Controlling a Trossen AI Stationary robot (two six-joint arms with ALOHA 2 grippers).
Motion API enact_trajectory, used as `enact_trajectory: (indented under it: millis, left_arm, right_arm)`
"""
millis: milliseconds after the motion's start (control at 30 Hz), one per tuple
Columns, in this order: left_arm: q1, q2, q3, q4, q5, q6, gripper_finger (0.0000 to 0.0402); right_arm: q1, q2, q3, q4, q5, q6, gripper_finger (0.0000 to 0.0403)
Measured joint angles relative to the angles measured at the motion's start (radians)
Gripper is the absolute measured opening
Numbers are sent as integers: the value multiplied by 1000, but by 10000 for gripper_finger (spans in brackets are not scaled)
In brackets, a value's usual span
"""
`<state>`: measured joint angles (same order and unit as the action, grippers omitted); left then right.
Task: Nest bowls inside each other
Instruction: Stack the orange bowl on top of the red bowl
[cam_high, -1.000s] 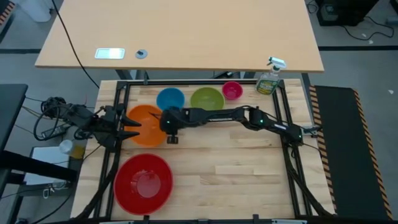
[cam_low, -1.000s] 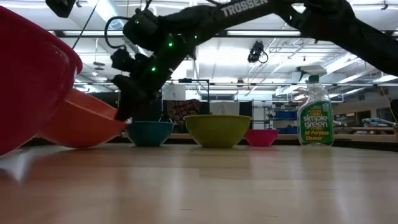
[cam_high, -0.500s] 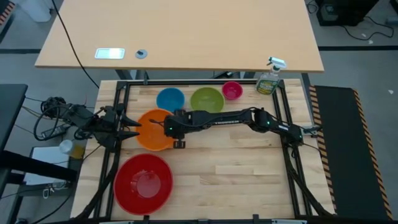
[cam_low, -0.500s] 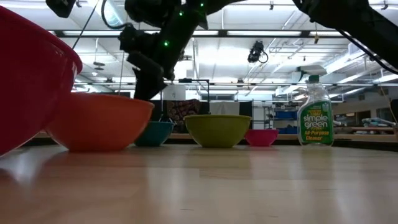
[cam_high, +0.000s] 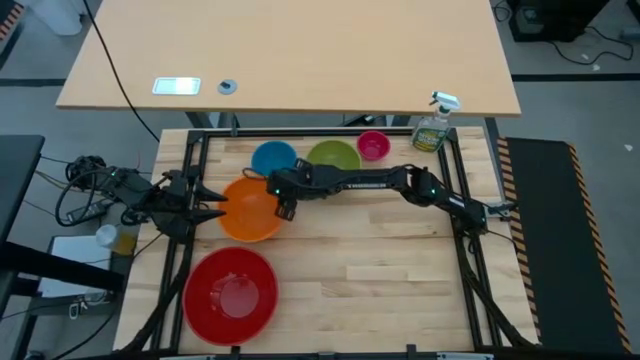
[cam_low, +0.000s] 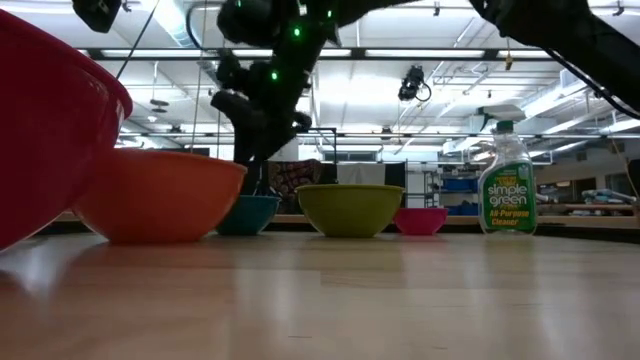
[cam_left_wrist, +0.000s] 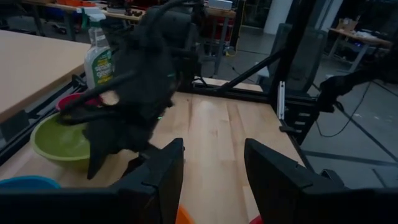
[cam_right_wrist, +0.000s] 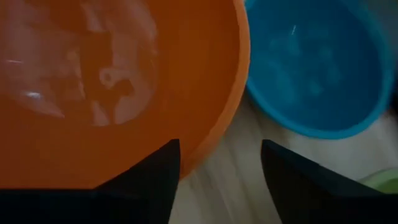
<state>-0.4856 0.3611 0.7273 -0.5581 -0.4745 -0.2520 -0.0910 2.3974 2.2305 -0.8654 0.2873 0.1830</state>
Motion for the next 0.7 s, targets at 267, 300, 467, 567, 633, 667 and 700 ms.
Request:
enact_trajectory:
  millis: [267, 300, 467, 567, 633, 667, 700]
  left_arm:
    - [0, -1, 0, -5, -3, 0, 172]
    - [0, -1, 0, -6, -3, 0, 172]
    - [0, -1, 0, -7, -3, 1, 172]
    - [0, -1, 0, -7, -3, 0, 172]
    - [0, -1, 0, -8, -4, 0, 172]
    - [0, -1, 0, -8, -4, 0, 172]
    - [0, -1, 0, -8, -4, 1, 172]
  right_arm:
    - [-29, 24, -1, 27, -38, 56, 218]
    - [-29, 24, -1, 26, -41, 66, 207]
    - [-30, 24, -2, 25, -45, 79, 134]
    - [-30, 33, -4, 31, -43, 80, 84]
    - [-33, 36, -5, 23, -45, 82, 52]
    - [-34, 37, -5, 19, -59, 81, 38]
    - [-34, 35, -3, 15, -65, 80, 26]
